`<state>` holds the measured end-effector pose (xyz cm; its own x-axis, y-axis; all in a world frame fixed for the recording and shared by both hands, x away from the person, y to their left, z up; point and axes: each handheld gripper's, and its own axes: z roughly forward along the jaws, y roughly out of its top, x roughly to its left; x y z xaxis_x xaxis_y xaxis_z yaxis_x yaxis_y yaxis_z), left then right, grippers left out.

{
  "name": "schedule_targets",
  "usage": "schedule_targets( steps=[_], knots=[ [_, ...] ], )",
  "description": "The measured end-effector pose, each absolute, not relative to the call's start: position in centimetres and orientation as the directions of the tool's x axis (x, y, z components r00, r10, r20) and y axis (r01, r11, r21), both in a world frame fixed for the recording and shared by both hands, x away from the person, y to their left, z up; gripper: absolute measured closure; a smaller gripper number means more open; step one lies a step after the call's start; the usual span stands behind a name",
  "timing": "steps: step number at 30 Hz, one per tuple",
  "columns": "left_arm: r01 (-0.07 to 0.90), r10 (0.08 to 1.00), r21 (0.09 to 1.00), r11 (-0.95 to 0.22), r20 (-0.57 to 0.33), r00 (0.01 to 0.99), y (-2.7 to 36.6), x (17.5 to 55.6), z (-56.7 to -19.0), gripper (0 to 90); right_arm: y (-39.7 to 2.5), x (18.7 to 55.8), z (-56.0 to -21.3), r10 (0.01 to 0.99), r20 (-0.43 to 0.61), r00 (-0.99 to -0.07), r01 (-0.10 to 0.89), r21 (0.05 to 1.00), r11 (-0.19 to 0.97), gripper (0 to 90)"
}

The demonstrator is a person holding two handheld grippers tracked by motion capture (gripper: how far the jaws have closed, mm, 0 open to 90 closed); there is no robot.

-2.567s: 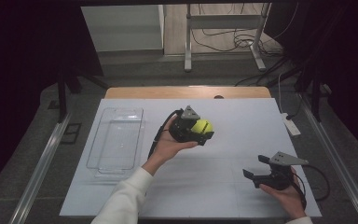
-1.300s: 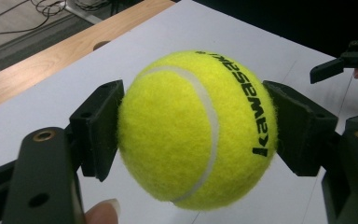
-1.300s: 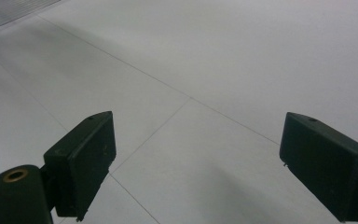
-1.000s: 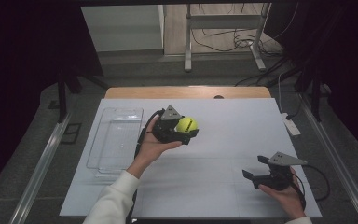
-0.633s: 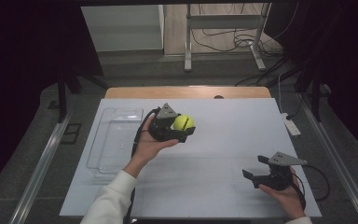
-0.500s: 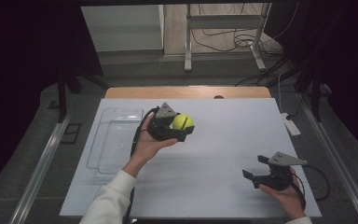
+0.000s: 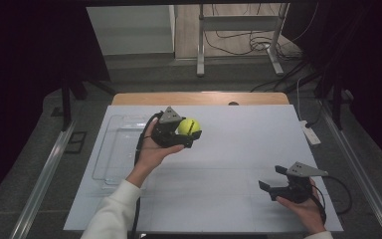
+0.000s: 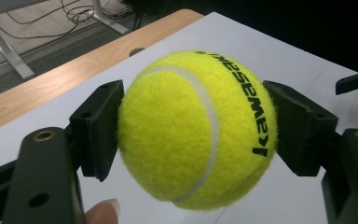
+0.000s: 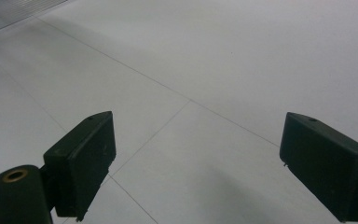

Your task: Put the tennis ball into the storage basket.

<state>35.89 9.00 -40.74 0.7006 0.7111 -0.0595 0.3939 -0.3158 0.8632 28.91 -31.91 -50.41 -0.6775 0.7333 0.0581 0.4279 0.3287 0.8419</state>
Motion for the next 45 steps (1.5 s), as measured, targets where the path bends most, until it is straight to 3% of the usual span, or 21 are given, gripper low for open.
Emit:
schedule_targets(
  steps=[45],
  knots=[
    [0.432, 0.792, 0.867, -0.247, -0.076, 0.605, 13.5, 37.0, -40.6, 26.0, -31.9, 28.9, -50.4, 0.735, 0.053, -0.676, 0.426, 0.841, 0.332, 10.5]
  ],
)
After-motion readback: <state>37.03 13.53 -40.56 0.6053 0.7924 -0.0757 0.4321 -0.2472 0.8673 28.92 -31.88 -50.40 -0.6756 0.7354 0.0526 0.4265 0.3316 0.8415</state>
